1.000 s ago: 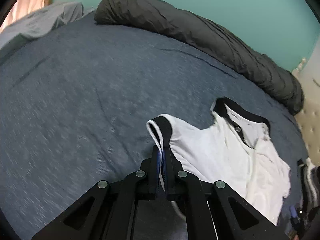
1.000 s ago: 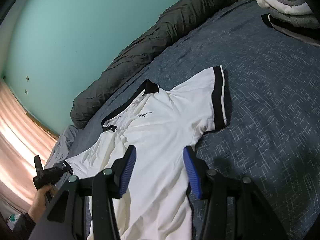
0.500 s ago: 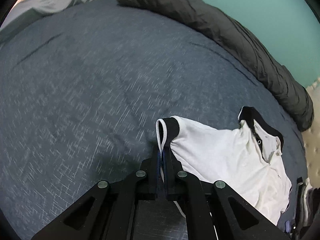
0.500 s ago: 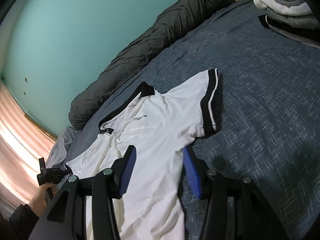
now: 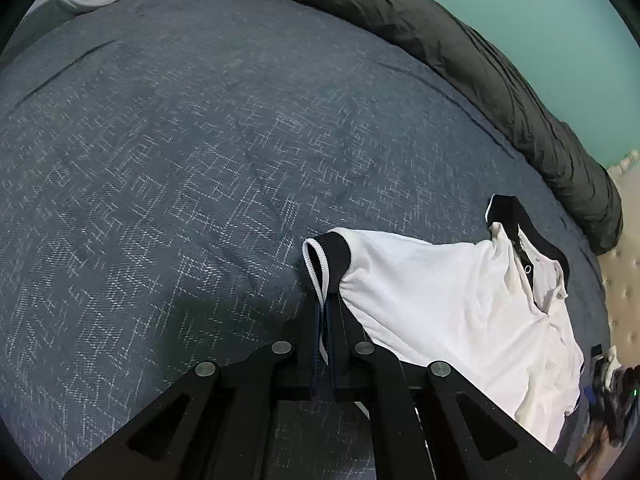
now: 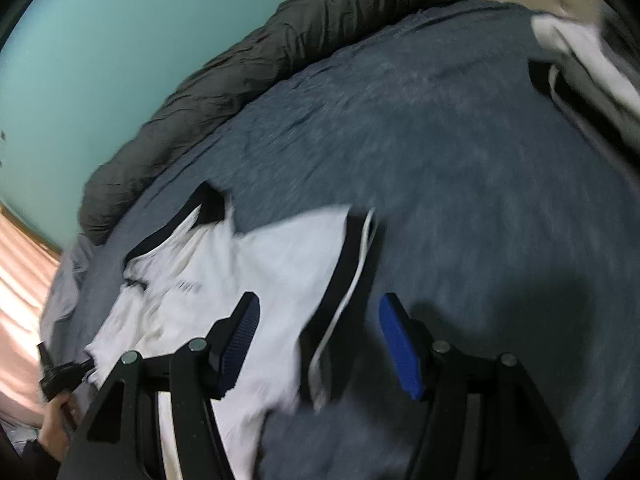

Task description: Fold clothes

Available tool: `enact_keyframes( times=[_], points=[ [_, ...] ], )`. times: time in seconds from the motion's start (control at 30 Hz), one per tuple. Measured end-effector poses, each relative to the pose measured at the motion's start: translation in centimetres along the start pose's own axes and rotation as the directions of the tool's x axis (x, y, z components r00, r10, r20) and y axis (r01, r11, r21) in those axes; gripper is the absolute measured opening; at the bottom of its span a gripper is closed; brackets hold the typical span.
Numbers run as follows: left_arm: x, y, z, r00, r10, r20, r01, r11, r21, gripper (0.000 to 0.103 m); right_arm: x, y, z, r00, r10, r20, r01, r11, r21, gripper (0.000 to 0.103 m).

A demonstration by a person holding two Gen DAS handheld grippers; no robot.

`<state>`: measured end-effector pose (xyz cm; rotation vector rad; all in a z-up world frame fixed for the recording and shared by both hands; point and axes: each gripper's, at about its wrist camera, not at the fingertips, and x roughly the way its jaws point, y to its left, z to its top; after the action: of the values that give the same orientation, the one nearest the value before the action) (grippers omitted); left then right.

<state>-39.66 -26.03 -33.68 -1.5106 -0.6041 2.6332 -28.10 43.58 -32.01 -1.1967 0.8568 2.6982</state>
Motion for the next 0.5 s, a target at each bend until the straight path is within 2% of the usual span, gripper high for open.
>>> enact_keyframes(
  times=[0.1, 0.2, 0.33, 0.37, 0.4, 0.47, 0.5],
  points=[
    [0.2, 0.0, 0.1, 1.000, -0.008, -0.004, 0.008, 1.000, 0.005, 0.003, 2.1, -0.8, 2.8, 1.000, -0.016, -0.017, 0.016, 1.000, -0.017, 0.063],
    [0.2, 0.1, 0.3, 1.000, -0.011, -0.002, 0.011, 1.000, 0.014, 0.003, 4.1, -1.1, 3.6, 0.996, -0.052, -0.069, 0.049, 0.998, -0.048, 0.063],
    [0.2, 0.0, 0.5, 1.000, -0.006, -0.004, 0.006, 0.999, 0.032, 0.003, 5.7, -1.8, 3.8, 0.994, -0.077, -0.082, 0.073, 0.996, -0.052, 0.062],
    [0.3, -0.1, 0.6, 1.000, -0.003, -0.004, 0.003, 0.999, 0.038, 0.003, 6.1, -1.9, 3.8, 0.993, -0.083, -0.085, 0.079, 0.995, -0.053, 0.049],
    [0.3, -0.2, 0.6, 1.000, -0.001, -0.004, 0.002, 0.999, 0.043, 0.003, 6.2, -1.8, 3.8, 0.992, -0.087, -0.087, 0.082, 0.995, -0.060, 0.027],
    [0.4, -0.4, 0.7, 1.000, 0.005, -0.005, -0.004, 0.999, 0.055, 0.003, 6.6, -1.5, 3.9, 0.992, -0.088, -0.087, 0.082, 0.994, -0.072, 0.020],
    [0.4, -0.5, 0.8, 1.000, 0.009, -0.005, -0.008, 0.998, 0.060, 0.003, 6.5, -1.3, 3.9, 0.993, -0.080, -0.085, 0.074, 0.994, -0.077, 0.007]
  ],
)
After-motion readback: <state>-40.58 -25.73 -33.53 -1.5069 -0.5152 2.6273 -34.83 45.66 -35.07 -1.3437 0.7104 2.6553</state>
